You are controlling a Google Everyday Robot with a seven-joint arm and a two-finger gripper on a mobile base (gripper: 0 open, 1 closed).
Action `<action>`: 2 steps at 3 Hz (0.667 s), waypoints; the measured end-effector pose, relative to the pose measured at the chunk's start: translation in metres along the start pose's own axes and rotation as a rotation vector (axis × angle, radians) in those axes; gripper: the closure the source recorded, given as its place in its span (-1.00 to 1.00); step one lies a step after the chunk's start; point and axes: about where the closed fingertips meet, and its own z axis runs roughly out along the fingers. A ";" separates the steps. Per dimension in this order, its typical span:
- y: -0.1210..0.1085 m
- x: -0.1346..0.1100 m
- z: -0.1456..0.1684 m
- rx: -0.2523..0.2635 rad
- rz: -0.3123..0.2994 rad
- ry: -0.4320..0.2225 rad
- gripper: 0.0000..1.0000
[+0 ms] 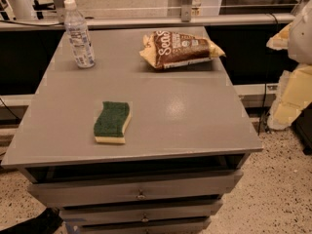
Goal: Pick brown chip bag
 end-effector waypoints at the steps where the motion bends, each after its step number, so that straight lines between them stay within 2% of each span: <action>1: 0.000 0.000 0.000 0.000 0.000 0.000 -1.00; 2: -0.016 -0.003 0.002 0.041 -0.002 -0.026 -1.00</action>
Offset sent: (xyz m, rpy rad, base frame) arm 0.0467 -0.0043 0.0018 0.0415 -0.1155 0.0005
